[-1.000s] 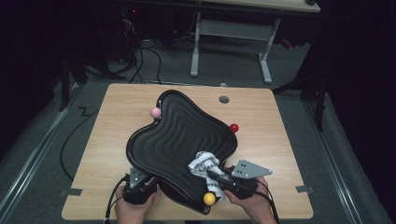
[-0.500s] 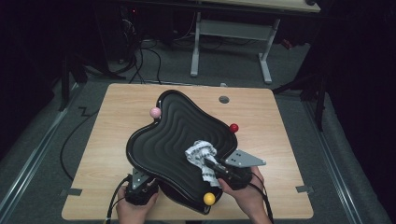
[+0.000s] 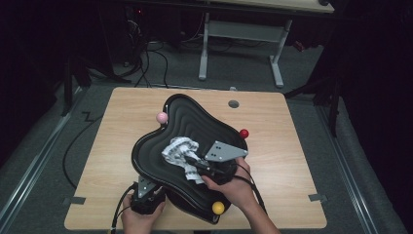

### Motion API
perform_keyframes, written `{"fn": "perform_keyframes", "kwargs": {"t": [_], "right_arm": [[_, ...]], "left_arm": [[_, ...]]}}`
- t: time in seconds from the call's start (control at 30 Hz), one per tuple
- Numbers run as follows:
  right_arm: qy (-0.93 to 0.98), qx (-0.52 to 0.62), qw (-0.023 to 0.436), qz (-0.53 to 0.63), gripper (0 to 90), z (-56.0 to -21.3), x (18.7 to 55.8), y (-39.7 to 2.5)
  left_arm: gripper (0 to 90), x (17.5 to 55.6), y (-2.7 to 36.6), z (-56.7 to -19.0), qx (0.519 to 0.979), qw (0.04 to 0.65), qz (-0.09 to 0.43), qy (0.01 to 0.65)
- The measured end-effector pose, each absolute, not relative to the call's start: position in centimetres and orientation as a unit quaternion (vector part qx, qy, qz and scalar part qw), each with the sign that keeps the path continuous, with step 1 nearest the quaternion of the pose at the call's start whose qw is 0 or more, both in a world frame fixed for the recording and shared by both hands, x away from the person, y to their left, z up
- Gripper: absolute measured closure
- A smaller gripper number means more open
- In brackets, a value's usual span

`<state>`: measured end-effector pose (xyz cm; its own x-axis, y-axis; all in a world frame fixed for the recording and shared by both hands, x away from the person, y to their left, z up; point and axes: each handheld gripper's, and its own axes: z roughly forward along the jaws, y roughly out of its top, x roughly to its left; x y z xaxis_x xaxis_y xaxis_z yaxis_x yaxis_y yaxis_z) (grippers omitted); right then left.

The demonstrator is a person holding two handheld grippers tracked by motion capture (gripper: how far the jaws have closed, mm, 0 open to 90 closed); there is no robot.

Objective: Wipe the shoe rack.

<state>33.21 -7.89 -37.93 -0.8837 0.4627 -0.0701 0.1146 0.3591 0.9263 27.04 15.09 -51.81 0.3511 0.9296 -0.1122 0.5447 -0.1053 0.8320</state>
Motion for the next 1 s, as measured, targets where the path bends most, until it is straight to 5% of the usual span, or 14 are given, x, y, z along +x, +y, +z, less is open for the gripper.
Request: {"fn": "perform_keyframes", "kwargs": {"t": [0.6, 1.0], "right_arm": [[0.807, 0.144, 0.165, 0.548, 78.6, -35.5, 32.2, -2.2], [0.788, 0.191, 0.219, 0.543, 78.3, -35.2, 33.0, -1.0]], "left_arm": [[69.3, 27.1, 15.1, -51.8, 0.707, 0.419, 0.229, 0.522], [69.1, 27.1, 15.3, -51.8, 0.703, 0.423, 0.217, 0.529]]}}
